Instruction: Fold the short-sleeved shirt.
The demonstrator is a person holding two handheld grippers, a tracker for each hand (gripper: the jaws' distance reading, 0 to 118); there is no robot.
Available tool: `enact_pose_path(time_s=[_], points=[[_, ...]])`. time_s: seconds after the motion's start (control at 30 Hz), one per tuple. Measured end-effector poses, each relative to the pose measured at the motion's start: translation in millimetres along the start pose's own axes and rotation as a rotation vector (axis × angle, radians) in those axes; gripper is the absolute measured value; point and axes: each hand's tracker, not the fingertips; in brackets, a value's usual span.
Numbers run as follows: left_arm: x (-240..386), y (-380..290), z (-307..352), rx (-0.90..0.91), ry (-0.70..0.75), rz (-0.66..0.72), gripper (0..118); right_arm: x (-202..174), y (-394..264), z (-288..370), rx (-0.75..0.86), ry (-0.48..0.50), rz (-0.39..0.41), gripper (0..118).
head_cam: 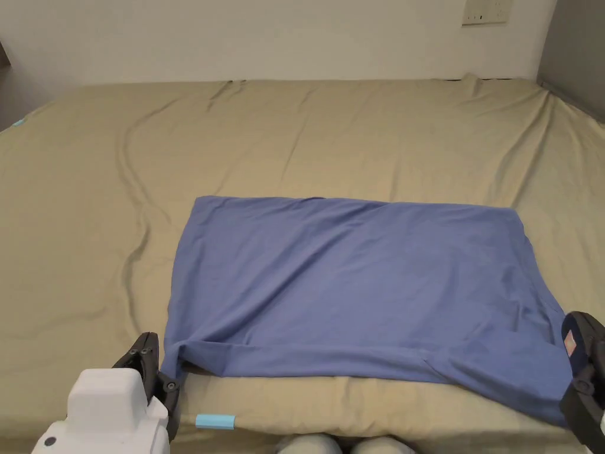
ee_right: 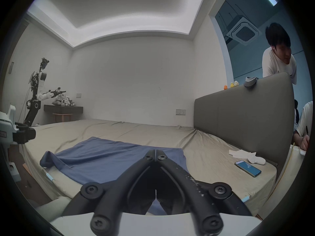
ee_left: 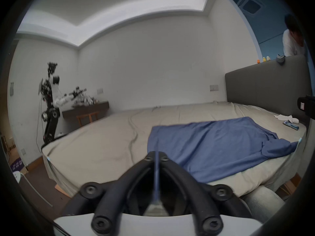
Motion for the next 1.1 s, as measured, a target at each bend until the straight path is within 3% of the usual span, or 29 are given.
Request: enact_pose_path(time_s=[0.03, 0.1, 0.13, 0.2, 0.3, 0.43, 0.47, 0.53, 0.63, 0.73, 0.77, 0.8, 0.83, 0.87, 0.97, 1.1], points=[[-1, -2, -7, -0.044, -0.013, 0.011, 86, 1, 1, -1, -0.005, 0.004, 0.002, 5], [-2, -11, -26, -0.167, -0.033, 0.013, 113, 1, -1, -3, -0.015, -0.004, 0.006, 6], [-1, -16, -36, -0.237, -0.039, 0.002, 118, 3, -1, -3, -0.016, -0.002, -0.004, 5], [2, -25, -45, -0.184, -0.048, 0.001, 105, 8, 1, -3, -0.019, 0.014, -0.049, 5], [5, -34, -72, -0.305, -0.047, -0.006, 106, 10, 1, -5, -0.021, 0.005, -0.079, 4], [8, -43, -94, -0.305, -0.054, 0.007, 103, 14, -1, -8, -0.039, -0.009, -0.054, 4], [8, -42, -100, -0.321, -0.06, 0.014, 91, 17, -1, -9, -0.047, -0.016, -0.049, 4], [6, -43, -103, -0.317, -0.069, 0.023, 0, 21, -6, -13, -0.068, -0.029, -0.054, 4], [6, -38, -107, -0.347, -0.076, 0.066, 0, 30, -16, -20, -0.117, -0.057, -0.065, 4], [12, -33, -100, -0.304, -0.062, 0.005, 0, 36, -25, -23, -0.161, -0.084, -0.056, 10], [13, -31, -98, -0.314, -0.062, -0.007, 0, 39, -28, -24, -0.18, -0.093, -0.057, 25], [13, -30, -98, -0.311, -0.065, -0.014, 0, 41, -31, -26, -0.206, -0.09, -0.06, 68], [13, -29, -97, -0.306, -0.068, -0.015, 0, 43, -35, -28, -0.246, -0.083, -0.067, 100], [12, -28, -98, -0.308, -0.069, -0.012, 0, 45, -39, -33, -0.301, -0.081, -0.06, 118], [12, -27, -97, -0.31, -0.079, 0.014, 0, 46, -55, -41, -0.356, -0.078, 0.002, 118], [13, -24, -94, -0.323, -0.08, 0.039, 0, 48, -77, -62, -0.474, -0.067, -0.009, 118]])
